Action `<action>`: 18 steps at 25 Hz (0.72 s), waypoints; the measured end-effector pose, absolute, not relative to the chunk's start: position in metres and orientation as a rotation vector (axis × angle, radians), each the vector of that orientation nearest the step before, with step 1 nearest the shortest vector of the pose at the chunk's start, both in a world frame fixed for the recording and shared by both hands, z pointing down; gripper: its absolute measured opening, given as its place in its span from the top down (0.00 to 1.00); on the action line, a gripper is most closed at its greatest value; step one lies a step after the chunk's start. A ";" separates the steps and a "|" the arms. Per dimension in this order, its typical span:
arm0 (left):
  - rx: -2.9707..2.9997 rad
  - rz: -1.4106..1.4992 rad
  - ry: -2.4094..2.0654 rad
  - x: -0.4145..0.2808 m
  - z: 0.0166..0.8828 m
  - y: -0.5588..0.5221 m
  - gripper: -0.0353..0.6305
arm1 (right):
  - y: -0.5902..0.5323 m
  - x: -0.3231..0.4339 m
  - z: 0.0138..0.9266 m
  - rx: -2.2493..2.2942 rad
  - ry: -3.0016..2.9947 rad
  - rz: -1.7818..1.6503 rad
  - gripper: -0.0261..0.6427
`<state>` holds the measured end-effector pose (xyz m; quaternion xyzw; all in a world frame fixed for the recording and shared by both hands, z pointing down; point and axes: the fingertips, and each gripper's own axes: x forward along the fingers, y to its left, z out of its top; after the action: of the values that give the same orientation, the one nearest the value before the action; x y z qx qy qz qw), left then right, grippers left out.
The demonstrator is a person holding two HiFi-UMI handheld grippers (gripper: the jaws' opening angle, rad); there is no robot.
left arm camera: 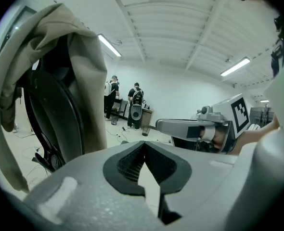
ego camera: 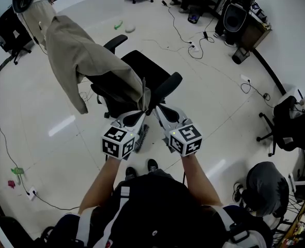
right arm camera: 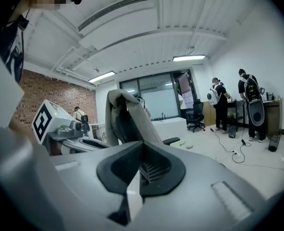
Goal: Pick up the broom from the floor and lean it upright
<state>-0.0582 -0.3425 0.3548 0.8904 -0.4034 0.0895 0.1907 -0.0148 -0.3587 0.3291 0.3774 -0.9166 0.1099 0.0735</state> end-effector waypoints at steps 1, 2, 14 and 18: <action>2.516 0.235 -1.138 -0.059 0.348 -0.343 0.95 | -0.356 -0.016 0.322 1.132 -2.767 0.316 0.96; 2.529 0.220 -1.143 -0.060 0.341 -0.343 0.95 | -0.354 -0.017 0.316 1.130 -2.780 0.304 0.96; 2.580 0.104 -1.169 -0.070 0.304 -0.342 0.95 | -0.349 -0.025 0.281 1.123 -2.830 0.232 0.96; 2.586 0.095 -1.168 -0.071 0.300 -0.342 0.95 | -0.349 -0.026 0.277 1.126 -2.832 0.222 0.96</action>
<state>-0.0713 -0.3417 0.3000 0.9004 -0.4068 0.0332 0.1508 -0.0262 -0.3485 0.2766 0.3681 -0.9259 0.0726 0.0431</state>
